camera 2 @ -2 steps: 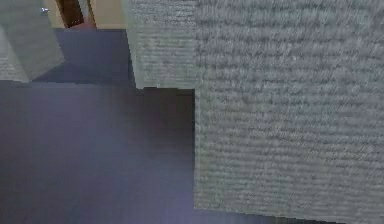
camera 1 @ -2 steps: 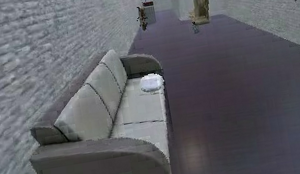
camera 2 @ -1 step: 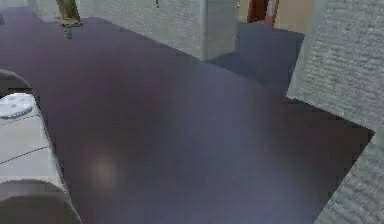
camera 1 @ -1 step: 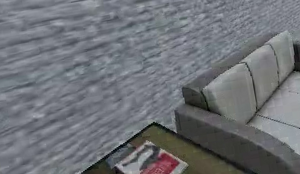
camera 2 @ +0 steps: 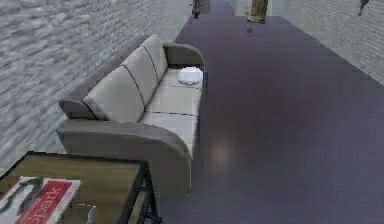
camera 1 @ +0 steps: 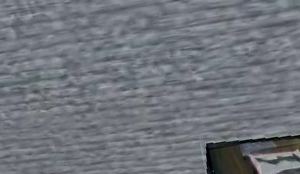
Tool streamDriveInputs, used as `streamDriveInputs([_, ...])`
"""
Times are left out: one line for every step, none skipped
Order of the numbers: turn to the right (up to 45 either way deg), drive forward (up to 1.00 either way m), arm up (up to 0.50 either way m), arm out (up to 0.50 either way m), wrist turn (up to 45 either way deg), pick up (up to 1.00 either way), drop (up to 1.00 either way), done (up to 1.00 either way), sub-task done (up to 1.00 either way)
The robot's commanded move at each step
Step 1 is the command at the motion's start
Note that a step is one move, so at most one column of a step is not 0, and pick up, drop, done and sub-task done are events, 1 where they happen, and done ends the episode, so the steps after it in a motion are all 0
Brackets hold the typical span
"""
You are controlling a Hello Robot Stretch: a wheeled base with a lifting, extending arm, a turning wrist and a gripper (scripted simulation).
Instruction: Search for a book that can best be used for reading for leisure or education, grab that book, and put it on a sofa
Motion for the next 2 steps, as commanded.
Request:
streamDriveInputs([-42.0, 0.0, 0.0, 0.0, 0.0, 0.0, 0.0, 0.0, 0.0])
streamDriveInputs([0.0, 0.0, 0.5, 0.0, 0.0, 0.0, 0.0, 0.0, 0.0])
